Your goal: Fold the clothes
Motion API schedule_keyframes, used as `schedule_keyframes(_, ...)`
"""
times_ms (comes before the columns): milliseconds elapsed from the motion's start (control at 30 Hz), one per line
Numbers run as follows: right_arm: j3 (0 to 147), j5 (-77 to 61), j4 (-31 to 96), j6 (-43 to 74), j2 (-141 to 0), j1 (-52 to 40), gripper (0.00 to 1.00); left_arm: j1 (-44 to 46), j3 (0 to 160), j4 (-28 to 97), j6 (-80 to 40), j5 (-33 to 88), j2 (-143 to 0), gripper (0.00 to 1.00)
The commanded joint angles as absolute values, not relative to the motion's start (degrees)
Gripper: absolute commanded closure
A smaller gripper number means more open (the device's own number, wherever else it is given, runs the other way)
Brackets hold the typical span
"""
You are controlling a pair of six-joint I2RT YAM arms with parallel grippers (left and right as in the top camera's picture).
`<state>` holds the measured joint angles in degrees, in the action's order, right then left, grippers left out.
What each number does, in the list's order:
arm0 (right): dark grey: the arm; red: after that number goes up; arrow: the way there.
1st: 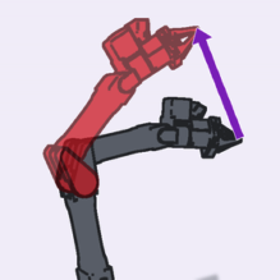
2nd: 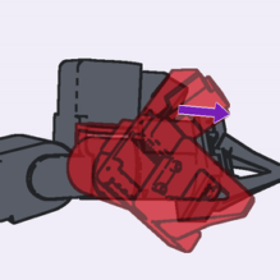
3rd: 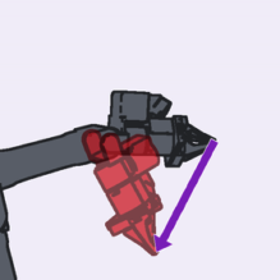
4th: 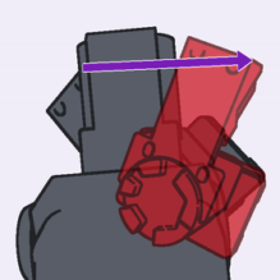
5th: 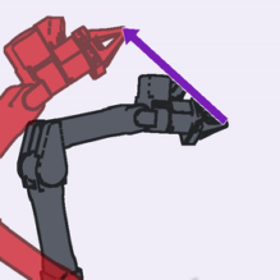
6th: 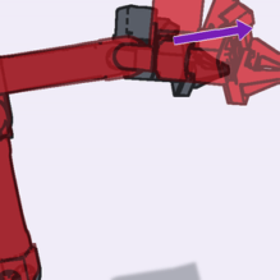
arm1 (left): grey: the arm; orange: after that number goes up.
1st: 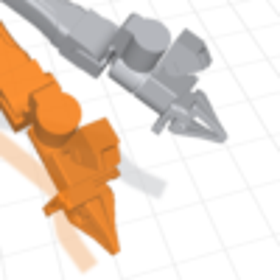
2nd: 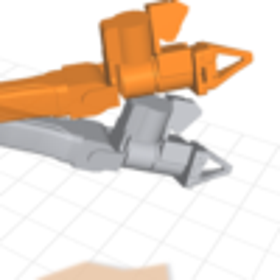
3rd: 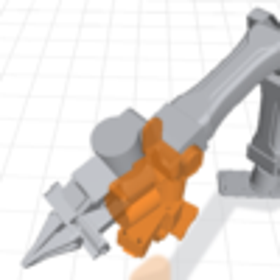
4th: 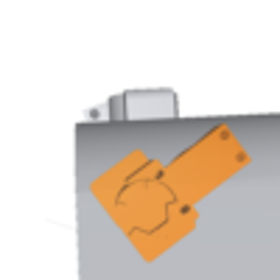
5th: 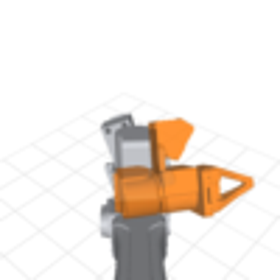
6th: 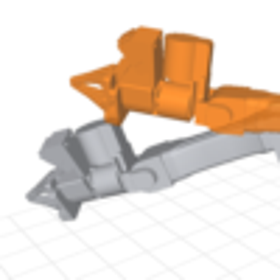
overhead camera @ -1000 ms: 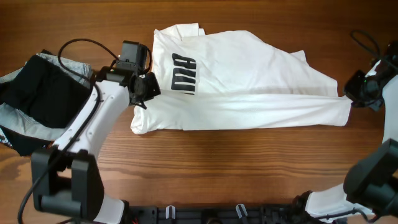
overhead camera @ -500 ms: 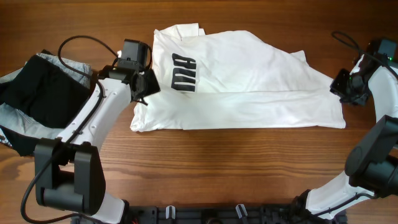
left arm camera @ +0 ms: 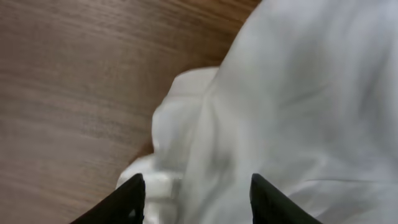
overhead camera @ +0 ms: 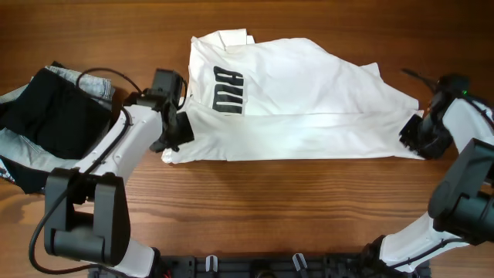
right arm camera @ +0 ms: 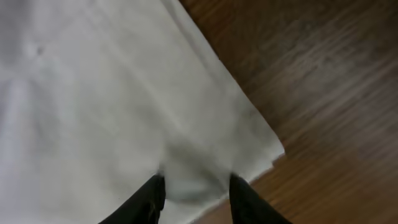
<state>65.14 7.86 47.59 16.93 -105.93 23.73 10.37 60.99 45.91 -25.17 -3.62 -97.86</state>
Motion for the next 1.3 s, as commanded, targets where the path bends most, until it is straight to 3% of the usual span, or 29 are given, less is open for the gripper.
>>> schedule_keyframes(0,61.4,9.5,43.3,18.3,-106.7,24.0,0.62,10.2,54.8,39.8,-24.9,-4.4,-98.3,0.51)
schedule_keyframes(233,58.8,19.9,48.0,26.2,-106.7,24.1,0.78,10.1,51.2,39.6,-24.9,-4.6,-98.3,0.91)
schedule_keyframes(300,58.8,19.9,48.4,26.4,-106.7,24.6,0.80,10.1,51.2,41.4,-24.9,-4.7,-98.3,0.96)
schedule_keyframes(467,58.8,20.8,50.7,28.2,-106.7,26.3,0.88,10.1,51.2,47.2,-25.4,-5.9,-98.3,0.96)
schedule_keyframes(800,58.9,20.4,52.1,29.9,-105.9,27.7,0.88,10.1,51.3,54.7,-28.8,-7.7,-95.5,0.95)
schedule_keyframes(833,59.1,19.6,52.1,29.6,-105.1,27.7,0.88,10.1,51.9,54.5,-28.8,-8.6,-94.9,0.87)
schedule_keyframes(867,59.4,18.4,51.9,28.3,-104.0,27.7,0.88,10.1,52.9,54.5,-28.8,-8.9,-94.4,0.67)
schedule_keyframes(933,60.5,16.4,52.2,27.2,-101.4,27.7,0.87,10.1,55.8,54.7,-28.8,-8.5,-93.5,0.38)
schedule_keyframes(967,61.4,14.9,52.2,26.0,-99.5,27.7,0.85,10.1,57.7,54.7,-28.8,-8.4,-92.9,0.17)
schedule_keyframes(1000,62.1,13.2,52.1,24.6,-97.8,27.7,0.83,10.1,60.2,54.7,-28.7,-8.4,-92.5,0.04)
schedule_keyframes(1067,63.7,9.0,51.5,22.0,-94.3,27.7,0.75,10.1,64.4,53.8,-26.0,-7.2,-92.2,0.00)
schedule_keyframes(1100,64.8,4.4,50.8,19.3,-92.0,27.7,0.66,10.1,67.2,51.9,-22.2,-4.1,-92.2,0.00)
schedule_keyframes(1167,65.8,-1.9,49.8,16.0,-89.4,27.7,0.62,10.1,69.7,47.2,-17.9,0.5,-92.2,0.01)
schedule_keyframes(1267,65.9,-8.1,48.9,12.2,-86.4,27.7,0.57,10.2,71.4,36.9,-15.7,2.8,-92.4,0.12)
